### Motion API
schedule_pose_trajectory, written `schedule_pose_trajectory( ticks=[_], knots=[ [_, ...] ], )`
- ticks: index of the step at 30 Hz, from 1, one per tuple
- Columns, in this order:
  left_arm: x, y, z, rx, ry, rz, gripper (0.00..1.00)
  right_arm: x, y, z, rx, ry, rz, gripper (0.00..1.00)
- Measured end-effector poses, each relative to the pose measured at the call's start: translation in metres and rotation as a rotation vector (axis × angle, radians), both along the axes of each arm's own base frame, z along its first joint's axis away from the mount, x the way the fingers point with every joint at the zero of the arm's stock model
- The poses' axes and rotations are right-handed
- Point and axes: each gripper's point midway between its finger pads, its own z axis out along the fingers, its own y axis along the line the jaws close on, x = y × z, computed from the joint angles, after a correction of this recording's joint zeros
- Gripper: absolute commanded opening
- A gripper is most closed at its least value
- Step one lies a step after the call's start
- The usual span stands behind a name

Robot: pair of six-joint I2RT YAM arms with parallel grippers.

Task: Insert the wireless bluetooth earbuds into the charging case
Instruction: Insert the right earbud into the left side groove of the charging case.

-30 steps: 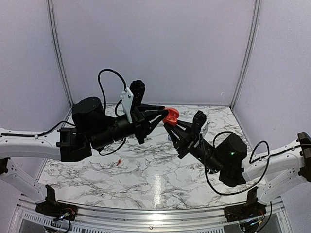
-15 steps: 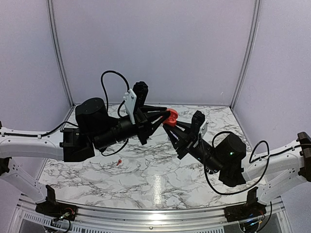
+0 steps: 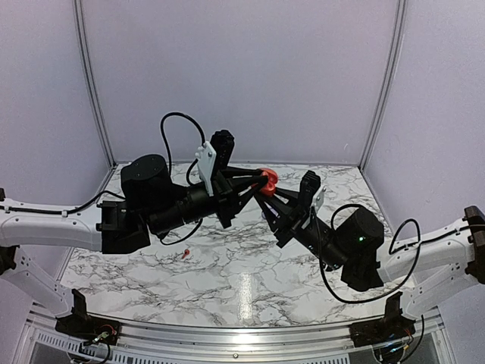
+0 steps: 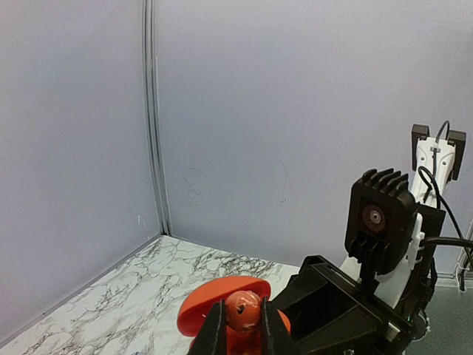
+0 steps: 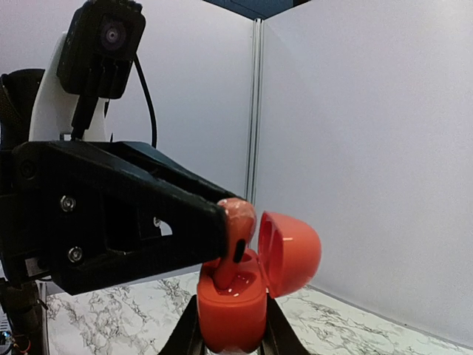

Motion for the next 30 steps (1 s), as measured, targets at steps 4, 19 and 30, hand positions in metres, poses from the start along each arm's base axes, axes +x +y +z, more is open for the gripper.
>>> schedule_pose_trajectory(
  ticks=[4,19,30],
  knots=[
    [-0.0003,-0.0005,0.0003,-0.003,-0.001,-0.003,0.10,0.0011,-0.0005,0.0039,0.013,0.005,-0.004,0.00],
    [0.0047,0.0026,-0.0023,-0.010,0.018,0.036,0.22,0.0047,-0.0040,0.0054,0.030,0.020,-0.025,0.00],
    [0.0049,0.0084,-0.0040,-0.005,0.016,0.050,0.53,0.0052,-0.0056,0.0075,0.039,0.019,-0.032,0.00]
  ],
)
